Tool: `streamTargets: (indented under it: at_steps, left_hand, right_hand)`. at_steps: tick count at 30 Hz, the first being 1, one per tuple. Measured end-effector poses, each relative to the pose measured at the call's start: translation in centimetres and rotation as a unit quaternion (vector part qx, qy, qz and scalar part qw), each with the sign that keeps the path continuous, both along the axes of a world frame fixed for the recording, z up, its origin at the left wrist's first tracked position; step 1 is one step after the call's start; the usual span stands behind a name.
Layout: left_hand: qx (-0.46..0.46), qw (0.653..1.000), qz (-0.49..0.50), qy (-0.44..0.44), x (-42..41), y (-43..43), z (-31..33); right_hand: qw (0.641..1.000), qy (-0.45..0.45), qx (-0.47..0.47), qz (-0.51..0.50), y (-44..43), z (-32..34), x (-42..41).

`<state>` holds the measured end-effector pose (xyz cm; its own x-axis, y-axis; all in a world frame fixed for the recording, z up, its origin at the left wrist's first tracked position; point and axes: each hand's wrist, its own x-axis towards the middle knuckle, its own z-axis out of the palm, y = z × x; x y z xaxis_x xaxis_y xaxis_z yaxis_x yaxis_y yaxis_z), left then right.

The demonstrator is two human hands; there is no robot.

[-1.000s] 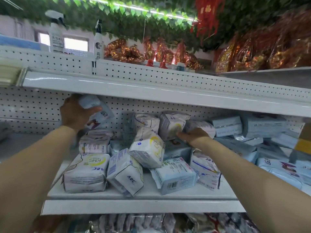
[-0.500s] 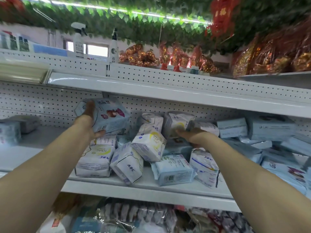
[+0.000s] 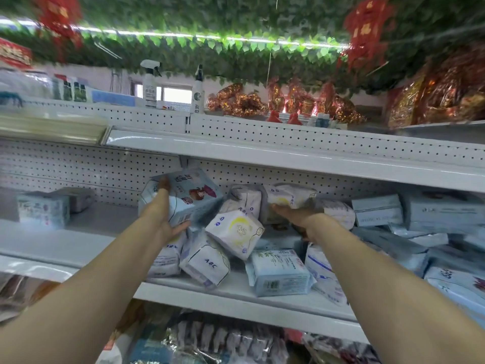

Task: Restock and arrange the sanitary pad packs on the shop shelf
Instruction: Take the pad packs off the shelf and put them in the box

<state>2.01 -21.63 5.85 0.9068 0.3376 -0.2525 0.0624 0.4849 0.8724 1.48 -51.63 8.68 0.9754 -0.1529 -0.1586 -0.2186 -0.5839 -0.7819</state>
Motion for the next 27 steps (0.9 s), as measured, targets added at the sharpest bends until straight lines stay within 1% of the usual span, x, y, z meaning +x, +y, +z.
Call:
streamTargets:
  at_steps: [2,5,7,11,18,22,25,27]
  left_hand:
    - [0.005,1.000,0.004,0.006,0.3,-0.3,-0.5]
    - [-0.004,0.999,0.031,-0.013,0.4,-0.1,-0.6]
    - [-0.016,0.999,0.040,-0.016,0.7,0.1,-0.7]
    - [-0.012,0.999,0.046,-0.022,1.0,0.1,-0.8]
    - [-0.005,0.999,0.027,-0.022,1.4,-0.2,-0.8]
    - [-0.006,0.999,0.040,-0.033,1.6,-0.4,-0.8]
    - [-0.021,0.999,0.034,-0.034,2.3,0.1,-1.2]
    - [-0.028,0.998,0.033,-0.036,2.7,0.5,-1.5]
  right_hand:
    - [1.000,-0.005,0.006,-0.007,0.5,-0.1,0.5]
    - [1.000,-0.017,0.015,-0.015,1.0,0.4,0.5]
    - [1.000,-0.008,0.009,-0.014,1.1,0.6,0.6]
    - [0.997,0.032,0.066,-0.031,1.4,-0.1,0.5]
    - [0.993,0.046,0.098,-0.052,1.5,-0.4,0.0]
    - [0.997,0.047,0.046,-0.034,1.6,-0.2,-0.1]
    - [0.998,0.035,0.045,-0.022,1.9,0.3,-0.9]
    - [0.999,0.045,0.010,-0.014,2.2,0.5,-1.2]
